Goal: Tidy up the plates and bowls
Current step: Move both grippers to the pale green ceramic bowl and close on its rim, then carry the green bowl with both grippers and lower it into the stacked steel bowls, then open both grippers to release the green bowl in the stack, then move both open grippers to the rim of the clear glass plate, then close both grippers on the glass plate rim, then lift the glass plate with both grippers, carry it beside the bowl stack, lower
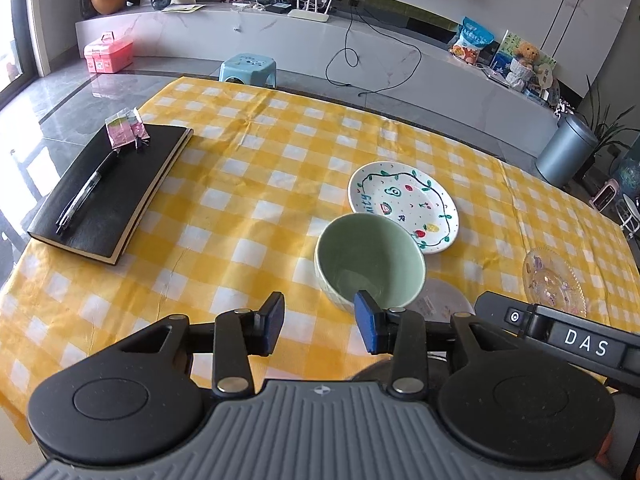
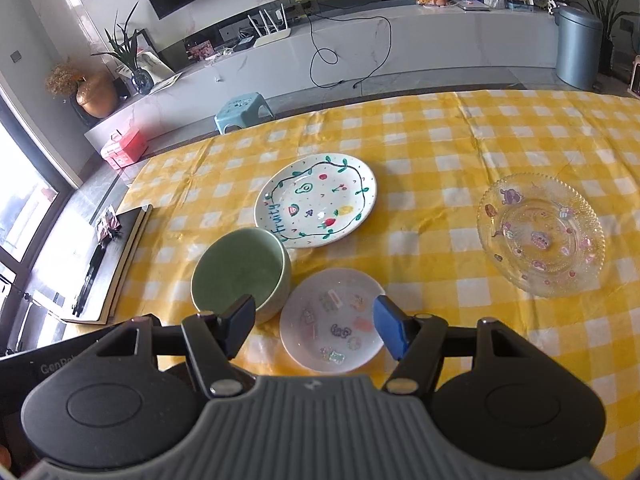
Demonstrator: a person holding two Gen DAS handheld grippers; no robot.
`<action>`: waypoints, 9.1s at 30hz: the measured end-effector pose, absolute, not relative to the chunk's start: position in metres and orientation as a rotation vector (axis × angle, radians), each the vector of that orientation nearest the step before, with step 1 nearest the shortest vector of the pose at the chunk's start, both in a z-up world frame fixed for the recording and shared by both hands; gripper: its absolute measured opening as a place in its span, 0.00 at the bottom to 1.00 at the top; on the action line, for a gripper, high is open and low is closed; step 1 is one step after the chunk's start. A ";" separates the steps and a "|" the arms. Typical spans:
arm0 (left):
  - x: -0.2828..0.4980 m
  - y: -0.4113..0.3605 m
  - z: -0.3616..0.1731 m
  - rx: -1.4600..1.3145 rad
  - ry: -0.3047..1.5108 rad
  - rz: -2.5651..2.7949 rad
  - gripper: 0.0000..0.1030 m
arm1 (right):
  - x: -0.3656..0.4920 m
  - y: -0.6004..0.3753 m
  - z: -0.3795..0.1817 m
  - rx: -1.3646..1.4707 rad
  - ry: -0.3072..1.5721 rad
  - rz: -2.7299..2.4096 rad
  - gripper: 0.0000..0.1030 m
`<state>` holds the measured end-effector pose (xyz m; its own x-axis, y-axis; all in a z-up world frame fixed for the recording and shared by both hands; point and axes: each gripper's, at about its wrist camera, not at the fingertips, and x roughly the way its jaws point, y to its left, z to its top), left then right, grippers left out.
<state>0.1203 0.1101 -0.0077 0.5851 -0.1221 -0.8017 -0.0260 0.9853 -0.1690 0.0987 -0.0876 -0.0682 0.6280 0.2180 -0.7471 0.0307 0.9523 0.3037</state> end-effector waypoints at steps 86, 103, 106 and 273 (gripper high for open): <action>0.031 0.089 0.001 -0.117 0.996 -0.122 0.06 | 0.020 -0.079 -0.068 0.326 1.004 0.193 0.05; 0.043 0.085 -0.013 -0.063 1.010 -0.094 0.06 | 0.032 -0.067 -0.083 0.268 1.028 0.192 0.05; 0.042 0.081 -0.013 -0.032 1.007 -0.092 0.06 | 0.034 -0.066 -0.082 0.256 1.032 0.195 0.05; 0.028 -0.066 -0.084 -0.176 1.008 -0.171 0.12 | -0.023 -0.274 -0.140 0.530 0.922 -0.136 0.06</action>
<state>0.0279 -0.0663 -0.0835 0.5225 -0.2235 -0.8229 0.0611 0.9724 -0.2253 -0.0225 -0.2745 -0.1397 0.6061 0.1106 -0.7876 0.3330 0.8640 0.3776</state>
